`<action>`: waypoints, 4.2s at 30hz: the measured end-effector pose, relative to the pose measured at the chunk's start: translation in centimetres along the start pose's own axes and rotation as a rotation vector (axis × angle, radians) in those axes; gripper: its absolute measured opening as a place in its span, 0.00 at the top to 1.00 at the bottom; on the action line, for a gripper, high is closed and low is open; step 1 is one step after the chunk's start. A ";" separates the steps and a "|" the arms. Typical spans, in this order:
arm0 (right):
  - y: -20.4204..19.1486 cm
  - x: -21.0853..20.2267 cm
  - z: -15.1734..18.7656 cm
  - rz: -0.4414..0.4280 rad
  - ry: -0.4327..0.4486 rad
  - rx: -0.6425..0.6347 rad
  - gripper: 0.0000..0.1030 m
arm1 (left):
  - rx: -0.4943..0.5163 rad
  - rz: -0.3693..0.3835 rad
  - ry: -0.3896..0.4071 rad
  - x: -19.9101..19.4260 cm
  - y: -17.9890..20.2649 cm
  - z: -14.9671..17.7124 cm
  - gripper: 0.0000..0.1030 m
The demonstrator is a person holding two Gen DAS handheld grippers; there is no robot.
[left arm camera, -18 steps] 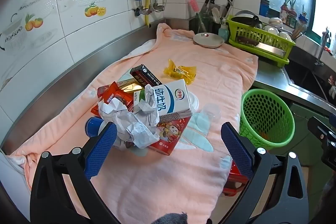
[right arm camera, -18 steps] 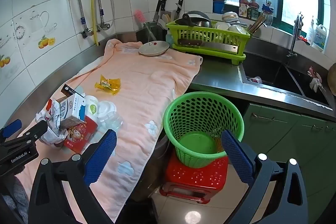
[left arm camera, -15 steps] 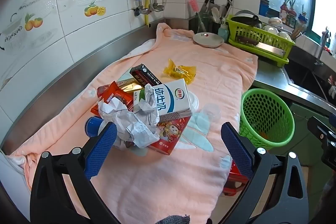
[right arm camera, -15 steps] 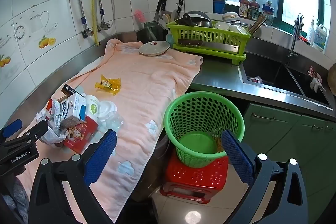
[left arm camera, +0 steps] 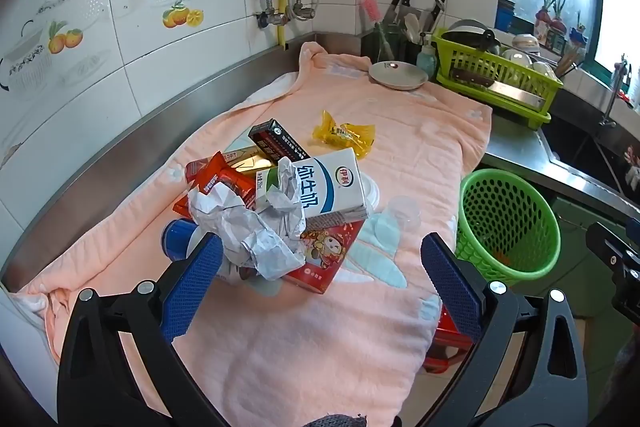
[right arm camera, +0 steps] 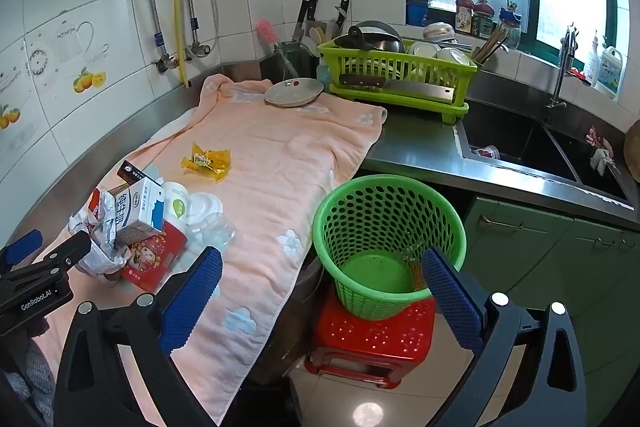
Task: Collect trash
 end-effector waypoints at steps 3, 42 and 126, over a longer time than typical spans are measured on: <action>-0.1 -0.3 0.0 0.000 0.000 0.004 0.06 | 0.000 0.002 0.001 0.1 -0.1 0.1 0.05; -0.5 1.1 -0.2 -0.009 -0.009 0.002 0.06 | -0.022 -0.017 -0.009 0.6 -0.6 0.1 0.05; -7.8 11.8 0.1 -0.323 -0.183 -0.165 0.19 | -0.169 0.060 -0.168 8.2 -6.9 1.7 0.73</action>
Point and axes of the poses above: each gripper's, at about its wrist camera, not at the fingertips, and x roughly the way its jaws point, y to its right, z to its underside, the point moved 4 cm from there along x, roughly the way its jaws point, and after that the axes turned 6 degrees about -z, right-handed, at the moved point
